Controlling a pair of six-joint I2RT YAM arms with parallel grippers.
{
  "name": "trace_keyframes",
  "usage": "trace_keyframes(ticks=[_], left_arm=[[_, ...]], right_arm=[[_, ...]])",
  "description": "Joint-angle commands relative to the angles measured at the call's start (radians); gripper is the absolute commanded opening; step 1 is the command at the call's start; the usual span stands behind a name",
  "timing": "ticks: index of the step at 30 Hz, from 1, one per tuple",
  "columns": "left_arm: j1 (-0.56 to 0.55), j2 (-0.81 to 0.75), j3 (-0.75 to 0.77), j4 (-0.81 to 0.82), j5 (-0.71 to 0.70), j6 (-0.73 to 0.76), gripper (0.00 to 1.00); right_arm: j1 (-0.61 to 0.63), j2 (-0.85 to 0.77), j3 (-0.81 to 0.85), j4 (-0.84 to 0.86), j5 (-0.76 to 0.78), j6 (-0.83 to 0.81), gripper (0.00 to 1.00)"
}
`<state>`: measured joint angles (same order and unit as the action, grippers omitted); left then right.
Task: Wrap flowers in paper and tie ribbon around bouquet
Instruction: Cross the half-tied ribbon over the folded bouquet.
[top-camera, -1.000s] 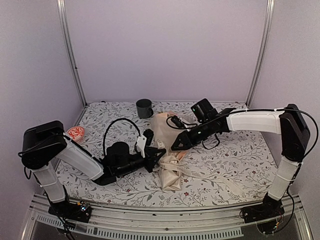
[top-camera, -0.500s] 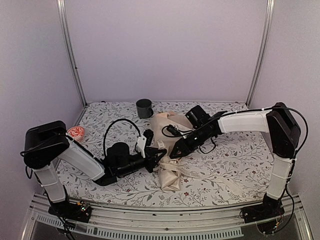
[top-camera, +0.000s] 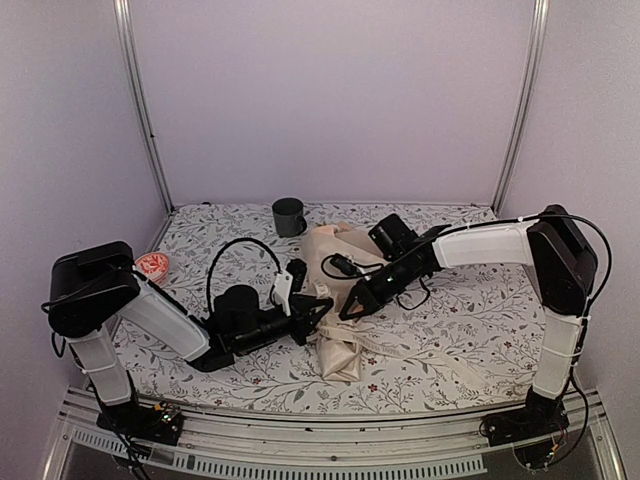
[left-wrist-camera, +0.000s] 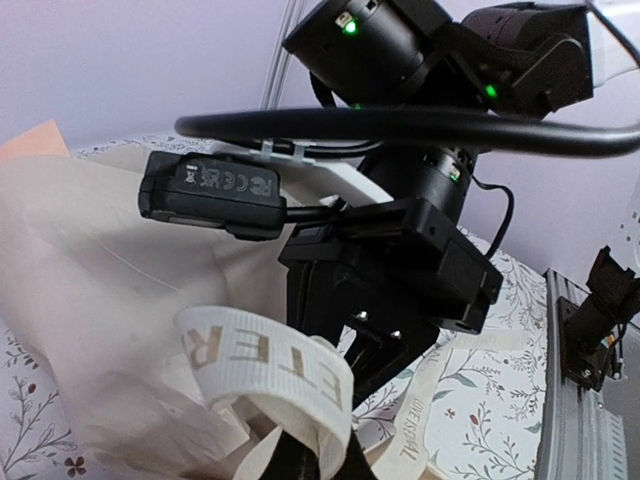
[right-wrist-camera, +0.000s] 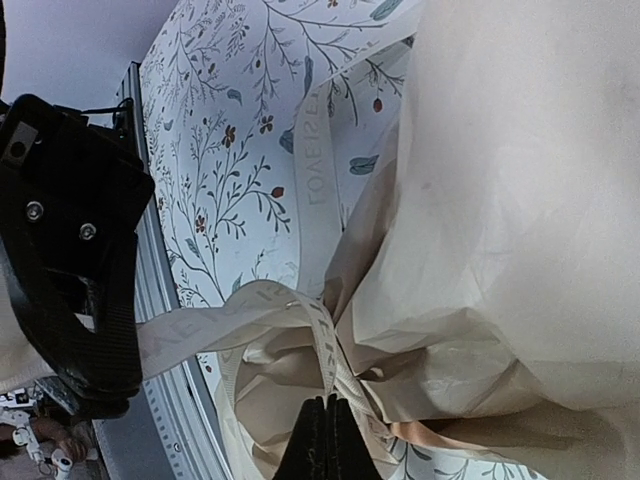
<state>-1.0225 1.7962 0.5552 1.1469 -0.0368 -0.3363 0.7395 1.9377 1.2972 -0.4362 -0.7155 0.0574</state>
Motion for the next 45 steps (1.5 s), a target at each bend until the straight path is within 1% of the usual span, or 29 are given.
trace_keyframes(ticks=[1,7,12,18,21,23,24,25,26,27,29,31,33,35,36,37,40,42,43,45], left_arm=[[0.015,0.018,-0.01,0.016,-0.028,-0.027,0.0],[0.039,0.046,-0.007,0.02,-0.014,-0.048,0.0],[0.054,0.063,0.005,0.015,0.01,-0.052,0.0],[0.055,0.092,0.017,0.014,0.026,-0.062,0.0],[0.055,0.104,0.02,0.017,0.029,-0.067,0.0],[0.055,0.111,0.021,0.02,0.034,-0.069,0.0],[0.055,0.113,0.02,0.023,0.037,-0.07,0.0],[0.054,0.115,0.02,0.025,0.04,-0.07,0.0],[0.055,0.116,0.02,0.029,0.041,-0.07,0.0],[0.055,0.117,0.019,0.032,0.042,-0.07,0.0],[0.056,0.117,0.018,0.033,0.041,-0.069,0.0],[0.056,0.117,0.016,0.035,0.045,-0.069,0.0],[0.056,0.117,0.013,0.037,0.046,-0.07,0.0],[0.056,0.118,0.011,0.038,0.045,-0.07,0.0],[0.056,0.119,0.01,0.04,0.045,-0.072,0.0],[0.056,0.12,0.008,0.042,0.045,-0.073,0.0],[0.058,0.121,0.006,0.049,0.045,-0.077,0.0],[0.059,0.118,0.003,0.052,0.045,-0.079,0.0],[0.061,0.116,0.0,0.057,0.045,-0.082,0.0],[0.061,0.115,-0.005,0.068,0.048,-0.084,0.0]], right_arm=[[0.005,-0.047,0.002,0.015,-0.057,-0.002,0.0],[0.004,-0.14,-0.078,0.076,-0.1,0.028,0.0],[0.005,-0.171,-0.132,0.128,-0.144,0.066,0.0],[0.036,-0.165,-0.189,0.183,-0.199,0.098,0.0],[0.073,-0.14,-0.195,0.18,-0.202,0.097,0.02],[0.076,-0.136,-0.199,0.18,-0.204,0.097,0.04],[0.076,-0.138,-0.199,0.18,-0.207,0.1,0.07],[0.076,-0.142,-0.196,0.176,-0.209,0.1,0.14],[0.075,-0.147,-0.187,0.163,-0.206,0.099,0.24],[0.072,-0.149,-0.172,0.136,-0.192,0.093,0.3],[0.052,-0.152,-0.132,0.072,-0.146,0.063,0.38],[0.01,-0.153,-0.096,0.028,-0.095,0.05,0.48],[-0.022,-0.147,-0.047,-0.009,-0.063,0.042,0.54],[-0.03,-0.133,-0.003,-0.046,-0.008,0.025,0.56],[-0.03,-0.121,0.018,-0.061,0.019,0.019,0.55],[-0.03,-0.097,0.037,-0.074,0.036,0.014,0.51],[-0.031,-0.034,0.081,-0.111,0.048,-0.009,0.27],[-0.025,-0.003,0.094,-0.142,0.082,-0.026,0.16],[-0.021,0.005,0.093,-0.155,0.094,-0.035,0.13],[-0.008,0.01,0.08,-0.167,0.078,-0.064,0.1]])
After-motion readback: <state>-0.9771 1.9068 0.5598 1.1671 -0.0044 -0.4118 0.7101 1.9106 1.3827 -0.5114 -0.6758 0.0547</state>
